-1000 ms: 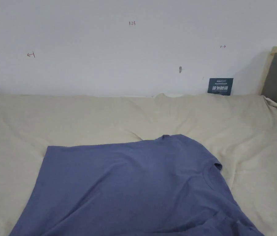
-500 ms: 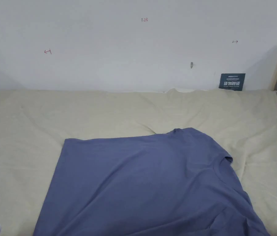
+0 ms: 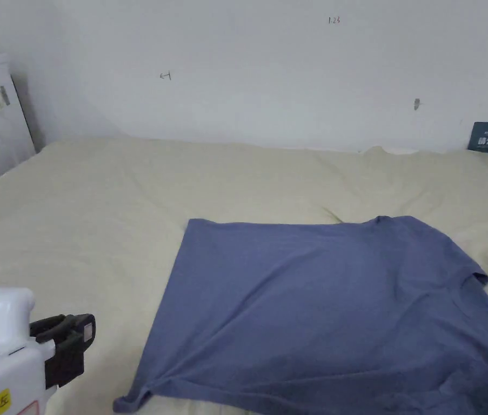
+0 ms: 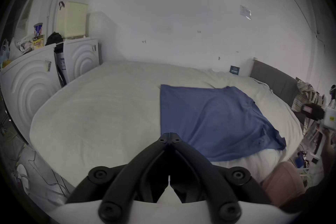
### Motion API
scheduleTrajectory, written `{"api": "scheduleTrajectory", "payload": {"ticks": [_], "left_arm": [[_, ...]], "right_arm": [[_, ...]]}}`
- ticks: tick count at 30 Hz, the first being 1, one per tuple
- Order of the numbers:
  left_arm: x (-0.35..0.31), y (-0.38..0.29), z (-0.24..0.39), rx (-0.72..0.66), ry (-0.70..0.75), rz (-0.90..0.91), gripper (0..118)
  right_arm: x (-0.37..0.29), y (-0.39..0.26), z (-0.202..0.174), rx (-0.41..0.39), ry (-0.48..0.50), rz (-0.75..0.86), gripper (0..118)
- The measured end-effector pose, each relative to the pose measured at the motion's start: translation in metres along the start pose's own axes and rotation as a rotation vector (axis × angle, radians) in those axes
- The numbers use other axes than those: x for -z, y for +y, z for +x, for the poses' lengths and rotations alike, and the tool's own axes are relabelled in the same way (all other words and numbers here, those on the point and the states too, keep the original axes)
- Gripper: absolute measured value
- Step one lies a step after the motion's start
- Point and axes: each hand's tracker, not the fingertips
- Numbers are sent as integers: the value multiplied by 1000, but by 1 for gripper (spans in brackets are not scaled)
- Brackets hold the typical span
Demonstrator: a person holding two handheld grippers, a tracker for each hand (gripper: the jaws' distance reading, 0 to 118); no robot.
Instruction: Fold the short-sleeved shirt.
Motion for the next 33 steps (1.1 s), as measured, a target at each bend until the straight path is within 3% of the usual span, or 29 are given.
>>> {"api": "scheduleTrajectory", "payload": {"ticks": [1,2,4,6,9,12,14,15,16,17,21,22,23,24,25,31,33], "left_arm": [[2,-2,2,-4,-42,-11,0],[3,-3,6,0,-38,-13,0],[7,-1,12,29,-19,-29,0],[23,4,12,55,5,-95,0],[69,3,-3,13,-80,-442,0],[95,-6,-10,50,-80,-491,2],[107,-16,-14,67,-74,-520,10],[112,-19,-15,54,-64,-519,38],[116,-23,-17,48,-72,-524,96],[121,-29,-14,43,-68,-545,118],[137,-42,-8,38,-56,-584,115],[141,-48,-5,65,-73,-591,109],[143,-52,-1,82,-76,-600,90],[143,-56,2,100,-76,-590,55],[140,-53,4,114,-61,-574,12],[124,-55,13,99,-72,-431,8],[125,-54,11,72,-76,-434,8]], "right_arm": [[1,-1,-1,-4,-4,1,0],[4,-3,2,-14,-65,9,0],[3,-5,-8,1,7,-38,0],[1,-6,-12,-17,-7,-35,0],[6,-9,-7,-39,-3,-62,0],[10,-11,-20,-6,25,-95,0],[12,-13,-21,8,34,-107,0],[12,-14,-24,11,36,-115,0],[14,-15,-26,11,35,-127,0],[17,-16,-27,8,33,-139,0],[27,-25,-17,16,26,-182,0],[31,-27,-16,28,27,-189,0],[30,-29,-15,39,26,-196,0],[32,-29,-14,46,21,-200,0],[34,-30,-13,51,14,-203,0],[38,-33,21,69,-47,-234,0],[47,-39,43,70,-162,-299,5]]}}
